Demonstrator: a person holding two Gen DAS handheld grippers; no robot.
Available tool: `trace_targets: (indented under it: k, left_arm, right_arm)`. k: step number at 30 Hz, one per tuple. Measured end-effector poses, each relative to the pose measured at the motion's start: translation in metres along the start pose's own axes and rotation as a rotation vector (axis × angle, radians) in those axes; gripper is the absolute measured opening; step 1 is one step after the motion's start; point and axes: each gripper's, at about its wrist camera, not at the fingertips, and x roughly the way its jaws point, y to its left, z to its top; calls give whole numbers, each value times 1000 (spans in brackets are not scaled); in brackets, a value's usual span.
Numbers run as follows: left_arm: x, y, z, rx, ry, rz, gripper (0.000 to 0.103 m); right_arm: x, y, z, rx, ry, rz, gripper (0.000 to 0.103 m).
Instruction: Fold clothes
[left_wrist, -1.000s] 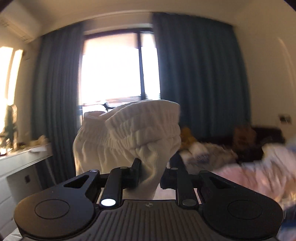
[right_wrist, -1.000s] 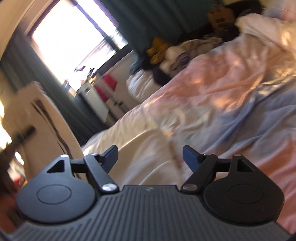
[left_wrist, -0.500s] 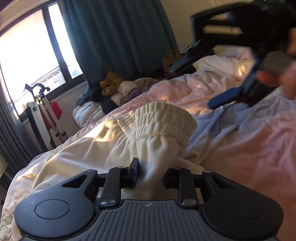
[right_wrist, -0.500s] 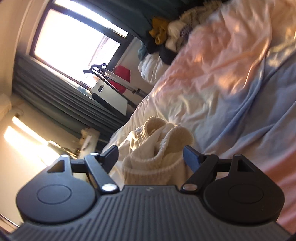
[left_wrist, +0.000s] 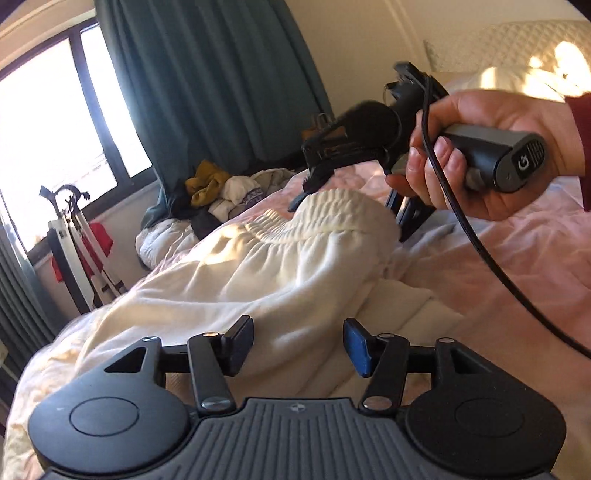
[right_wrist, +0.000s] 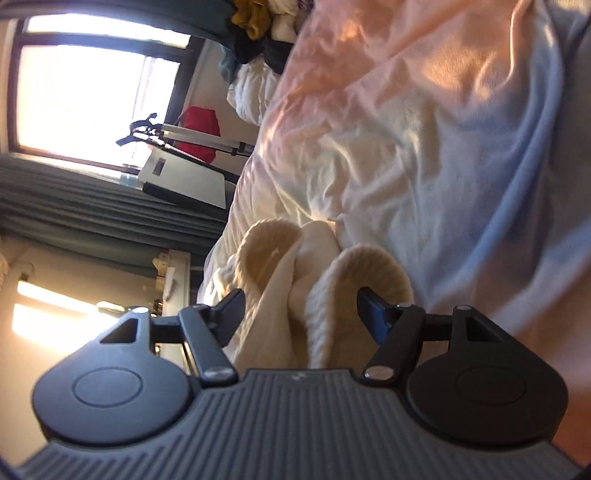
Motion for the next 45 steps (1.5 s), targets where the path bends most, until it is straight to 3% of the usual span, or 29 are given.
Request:
trace_targets:
  k: [4,6,8,9,12,17,19,22,27,29,32,37,45]
  left_arm:
    - [11,1,4,5,13,-40,58]
    - [15,4,3,-5,13,-51,53]
    - [19,8,0,-14,14,-64,37]
    - [21,10,-1,-7,18,-71,33]
    - [21,9,-2,58,26,-74,17]
    - [-4,15,8,49,-16,-117,8]
    - [-22,13,14,67,-46,-130,8]
    - [-37,13,16,34,-49,-167,6]
    - [-21,11,2,-17,45,-229,7]
    - [-14,8,-4,-21,73,-230,7]
    - [-15,8,-3,-31,74,-226,7]
    - [-17,10,-5,-65,84,-230,8]
    - [-35,9,8,-132,70,-212,23]
  right_arm:
    - [29,-3,10,-37,59,-12,60]
    - [38,2,10,-80,58,-18,57]
    - [40,9,10,-136,28,-16,46]
    - [40,12,10,-152,15,-15,35]
    - [30,26,9,-230,-14,11,17]
    - [-6,48,5,-280,-96,174,15]
    - [-19,55,5,-292,-134,210,15]
    - [-34,48,9,-253,-152,190,15]
    - [-19,2,6,-205,-72,-64,15]
    - [-7,-19,7,-154,-32,-121,15]
    - [-4,-35,12,-85,-9,-98,15]
    - [-13,-30,9,-105,-15,-82,16]
    - [-42,1,-13,-162,-95,-83,21]
